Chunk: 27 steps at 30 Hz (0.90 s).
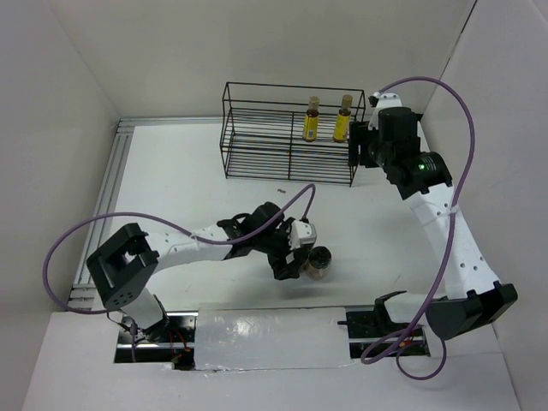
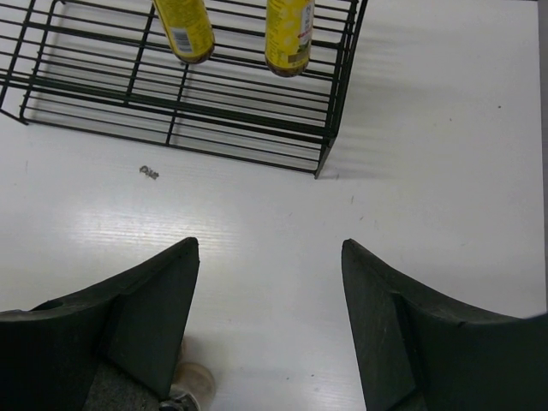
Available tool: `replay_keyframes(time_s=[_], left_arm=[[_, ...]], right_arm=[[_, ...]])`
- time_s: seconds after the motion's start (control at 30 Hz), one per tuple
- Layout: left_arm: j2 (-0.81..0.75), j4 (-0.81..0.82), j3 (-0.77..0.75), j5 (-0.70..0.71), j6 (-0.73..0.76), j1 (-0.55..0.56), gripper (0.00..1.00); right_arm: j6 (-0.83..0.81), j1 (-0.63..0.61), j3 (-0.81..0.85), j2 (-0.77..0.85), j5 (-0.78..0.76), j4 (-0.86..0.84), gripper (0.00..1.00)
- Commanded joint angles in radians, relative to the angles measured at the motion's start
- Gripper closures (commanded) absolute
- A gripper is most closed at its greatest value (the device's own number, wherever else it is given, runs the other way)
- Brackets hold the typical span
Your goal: Organize the condiment bottles
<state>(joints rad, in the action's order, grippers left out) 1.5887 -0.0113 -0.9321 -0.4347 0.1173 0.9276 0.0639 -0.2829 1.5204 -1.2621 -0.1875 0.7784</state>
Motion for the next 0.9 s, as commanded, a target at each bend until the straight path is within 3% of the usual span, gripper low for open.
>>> replay_keyframes(time_s=[0.0,0.33,0.57,0.83,0.87], left_arm=[[0.040,0.040,-0.051,0.120,-0.082,0.019,0.01],[0.070,0.036,-0.112,0.203,-0.148,0.031,0.03],[0.060,-0.019,-0.132,0.160,-0.149,0.034,0.04],[0.063,-0.036,-0.123,0.134,-0.130,0.033,0.18],[0.059,-0.041,-0.116,0.134,-0.130,0.033,0.25]], right_arm=[[-0.013,0.017,-0.012,0.030,-0.009,0.005,0.26],[-0.033,0.054,-0.026,0.017,0.019,0.004,0.26],[-0.044,0.074,-0.029,0.009,0.025,0.007,0.25],[-0.052,0.099,-0.026,0.010,0.036,0.010,0.25],[-0.052,0.099,-0.026,0.012,0.040,0.009,0.25]])
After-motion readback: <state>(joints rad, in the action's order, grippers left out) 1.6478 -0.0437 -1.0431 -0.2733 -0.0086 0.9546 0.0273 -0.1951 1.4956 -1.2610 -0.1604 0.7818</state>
